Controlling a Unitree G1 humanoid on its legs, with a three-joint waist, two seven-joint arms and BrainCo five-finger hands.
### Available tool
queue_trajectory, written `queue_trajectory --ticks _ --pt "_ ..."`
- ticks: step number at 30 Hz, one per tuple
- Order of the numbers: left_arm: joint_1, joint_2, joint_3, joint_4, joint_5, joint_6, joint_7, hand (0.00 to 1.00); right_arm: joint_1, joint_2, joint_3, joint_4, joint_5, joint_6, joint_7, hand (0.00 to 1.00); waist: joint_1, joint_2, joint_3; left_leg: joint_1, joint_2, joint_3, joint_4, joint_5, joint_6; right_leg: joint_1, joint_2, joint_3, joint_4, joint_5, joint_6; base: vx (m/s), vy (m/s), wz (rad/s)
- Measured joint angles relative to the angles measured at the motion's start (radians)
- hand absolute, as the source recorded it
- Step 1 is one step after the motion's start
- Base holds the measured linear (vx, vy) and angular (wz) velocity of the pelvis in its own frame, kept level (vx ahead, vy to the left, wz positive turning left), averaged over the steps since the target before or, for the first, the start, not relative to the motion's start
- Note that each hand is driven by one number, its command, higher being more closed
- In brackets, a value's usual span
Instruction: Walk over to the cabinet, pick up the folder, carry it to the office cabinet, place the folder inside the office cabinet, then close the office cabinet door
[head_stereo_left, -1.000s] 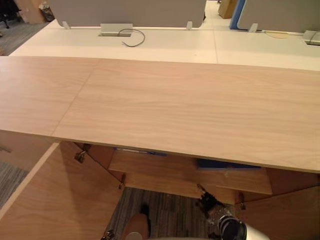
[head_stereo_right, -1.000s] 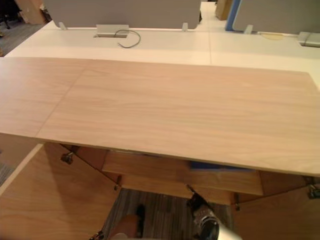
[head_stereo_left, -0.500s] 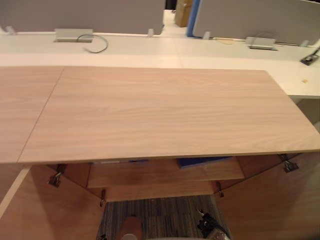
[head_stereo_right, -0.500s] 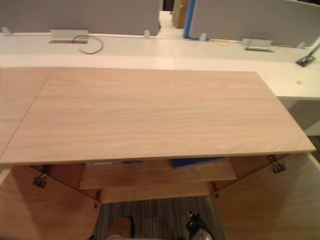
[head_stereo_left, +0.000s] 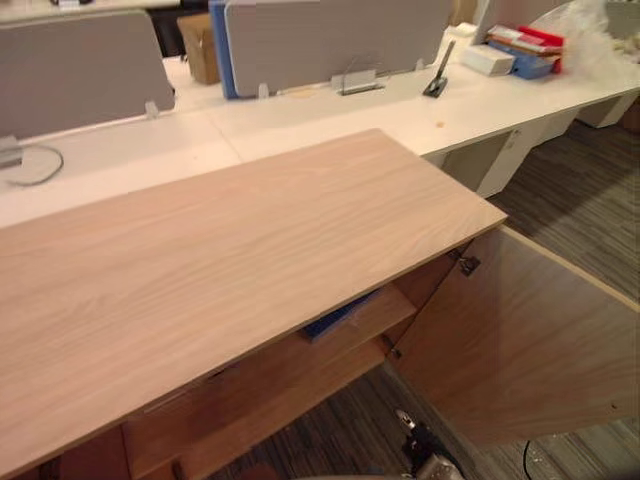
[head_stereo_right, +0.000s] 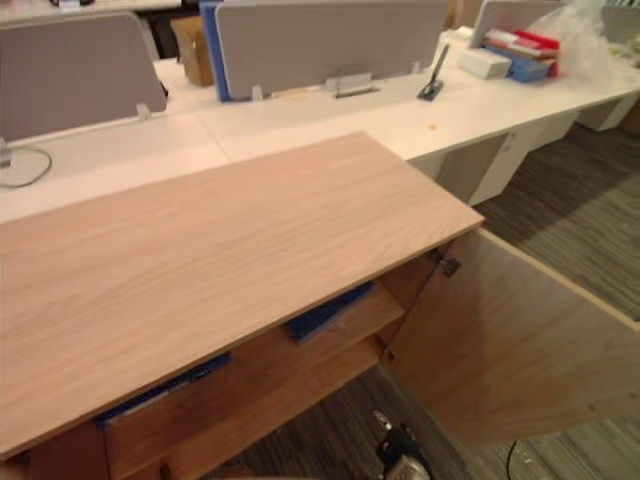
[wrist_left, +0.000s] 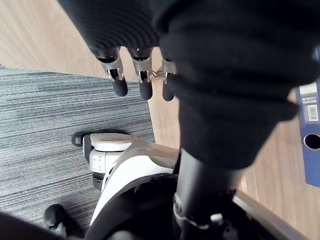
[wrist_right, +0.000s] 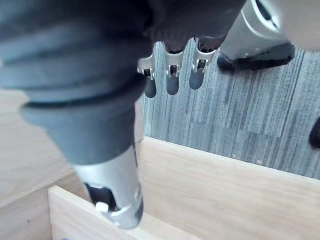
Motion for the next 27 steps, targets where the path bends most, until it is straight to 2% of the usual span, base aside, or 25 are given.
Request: queue_trajectory --ticks 1,2,3,4,5,7,10,13,16,17,18,19,20,21,22,23,25,27 --pt "0.000 0.005 -0.001 0.005 0.002 0.000 0.000 0.00 -0.003 0.001 -0.048 0.009 -0.012 0.001 -0.001 0.00 0.001 -0.010 -0.004 0.032 -0.004 0.036 -0.034 0.020 -0.014 0.037 -0.037 -0.028 -0.015 0.006 0.009 0.02 -0.114 -0.67" --pt "0.001 0.011 -0.001 0.008 0.003 0.000 0.000 0.00 -0.003 0.001 -0.066 0.019 -0.016 0.000 -0.002 0.00 0.001 -0.029 -0.006 0.037 -0.016 0.041 -0.042 0.026 -0.023 0.048 -0.046 -0.030 -0.042 0.035 0.024 0.04 -0.159 -0.76" --pt "-0.003 0.020 -0.004 0.015 0.005 0.000 -0.002 0.00 -0.008 -0.007 -0.076 0.043 -0.022 -0.001 -0.006 0.00 0.003 -0.035 -0.009 0.040 -0.034 0.048 -0.064 0.035 -0.028 0.055 -0.027 -0.022 -0.113 0.027 0.080 0.03 -0.195 -0.71" --pt "-0.018 0.016 -0.005 0.036 0.019 0.000 -0.001 0.00 -0.013 -0.029 -0.081 0.072 -0.033 0.001 -0.007 0.00 0.006 -0.023 -0.009 0.044 -0.053 0.031 -0.111 0.055 -0.017 0.071 0.019 -0.024 -0.214 0.022 0.088 0.03 -0.183 -0.73" --pt "-0.028 0.017 -0.006 0.049 0.027 0.002 -0.001 0.00 -0.018 -0.040 -0.080 0.086 -0.033 0.001 -0.007 0.00 0.005 -0.020 -0.007 0.044 -0.064 0.011 -0.134 0.068 -0.018 0.078 0.037 -0.023 -0.255 0.023 0.090 -0.01 -0.163 -0.83" --pt "-0.034 0.020 -0.003 0.072 0.024 0.004 -0.001 0.00 -0.019 -0.063 -0.090 0.115 -0.032 0.002 -0.014 0.00 -0.003 -0.020 -0.006 0.060 -0.058 -0.023 -0.161 0.081 -0.022 0.086 0.093 0.008 -0.327 0.039 0.112 -0.03 -0.141 -0.71" --pt "-0.024 0.019 0.005 0.074 0.016 0.004 -0.001 0.00 0.001 -0.084 -0.099 0.117 -0.028 -0.009 -0.018 0.00 -0.021 -0.020 -0.005 0.084 -0.047 -0.074 -0.168 0.073 -0.034 0.122 0.133 0.024 -0.376 0.049 0.118 -0.02 -0.108 -0.27" --pt "-0.020 0.020 0.005 0.072 0.001 0.000 -0.001 0.00 0.006 -0.081 -0.097 0.120 -0.003 -0.010 -0.020 0.00 -0.024 -0.025 -0.002 0.081 -0.038 -0.066 -0.148 0.062 -0.046 0.121 0.145 0.036 -0.399 0.064 0.120 0.01 -0.033 -0.13" --pt "-0.013 0.019 0.004 0.071 -0.007 -0.003 -0.001 0.00 0.000 -0.062 -0.084 0.120 0.012 -0.011 -0.021 0.00 -0.021 -0.024 -0.001 0.082 -0.010 -0.057 -0.066 0.009 -0.046 0.119 0.165 0.085 -0.401 0.065 0.118 -0.01 0.027 -0.47" --pt "-0.013 0.019 0.003 0.071 -0.010 -0.005 -0.001 0.00 -0.004 -0.061 -0.061 0.120 0.017 -0.017 -0.021 0.00 -0.019 -0.024 0.002 0.077 -0.008 -0.096 -0.030 -0.013 -0.034 0.116 0.173 0.116 -0.403 0.069 0.117 -0.04 0.064 -0.73" --pt "-0.015 0.021 -0.004 0.071 -0.012 -0.007 -0.001 0.00 -0.006 -0.064 -0.043 0.119 0.034 -0.027 -0.024 0.00 -0.018 -0.024 0.003 0.064 -0.030 -0.190 -0.007 -0.037 -0.014 0.110 0.179 0.149 -0.411 0.078 0.123 -0.06 0.102 -0.76" --pt "-0.019 0.022 -0.010 0.071 -0.011 -0.007 -0.001 0.00 -0.007 -0.067 -0.028 0.119 0.047 -0.029 -0.028 0.00 -0.018 -0.023 0.004 0.056 -0.044 -0.255 -0.002 -0.054 -0.010 0.109 0.185 0.168 -0.421 0.085 0.122 -0.08 0.143 -0.90" --pt "-0.027 0.028 -0.022 0.073 -0.009 -0.007 -0.001 0.00 -0.012 -0.069 -0.014 0.119 0.048 -0.035 -0.029 0.00 -0.011 -0.023 0.004 0.050 -0.081 -0.378 -0.010 -0.100 -0.011 0.085 0.198 0.212 -0.436 0.100 0.118 -0.09 0.216 -1.02" --pt "-0.041 0.037 -0.024 0.077 -0.012 -0.007 -0.002 0.00 -0.014 -0.066 -0.007 0.118 0.049 -0.043 -0.033 0.00 -0.010 -0.033 0.019 0.055 -0.106 -0.403 -0.017 -0.106 -0.012 0.067 0.200 0.253 -0.451 0.133 0.126 -0.08 0.213 -1.03" --pt "-0.041 0.037 -0.026 0.071 -0.017 -0.010 -0.003 0.00 -0.014 -0.067 -0.007 0.116 0.049 -0.047 -0.036 0.00 -0.009 -0.024 0.029 0.062 -0.119 -0.410 -0.019 -0.105 -0.010 0.068 0.198 0.263 -0.462 0.145 0.124 -0.06 0.215 -0.78" --pt "-0.044 0.040 -0.040 0.069 -0.017 -0.010 -0.003 0.00 -0.004 -0.070 -0.009 0.117 0.049 -0.047 -0.041 0.00 -0.008 -0.028 0.040 0.062 -0.143 -0.422 -0.015 -0.101 -0.003 0.065 0.190 0.290 -0.485 0.160 0.123 -0.03 0.162 -0.44" --pt "-0.051 0.042 -0.045 0.070 -0.015 -0.009 -0.003 0.00 0.007 -0.063 -0.022 0.117 0.049 -0.045 -0.049 0.00 -0.023 -0.026 0.052 0.062 -0.166 -0.423 -0.017 -0.091 0.014 0.059 0.176 0.315 -0.491 0.163 0.120 -0.01 0.170 -0.24" --pt "-0.051 0.039 -0.043 0.066 -0.014 -0.006 -0.003 0.00 0.014 -0.058 -0.030 0.103 0.055 -0.045 -0.057 0.00 -0.026 -0.025 0.052 0.063 -0.176 -0.417 -0.028 -0.086 0.022 0.053 0.167 0.316 -0.490 0.166 0.122 0.02 0.111 -0.06"
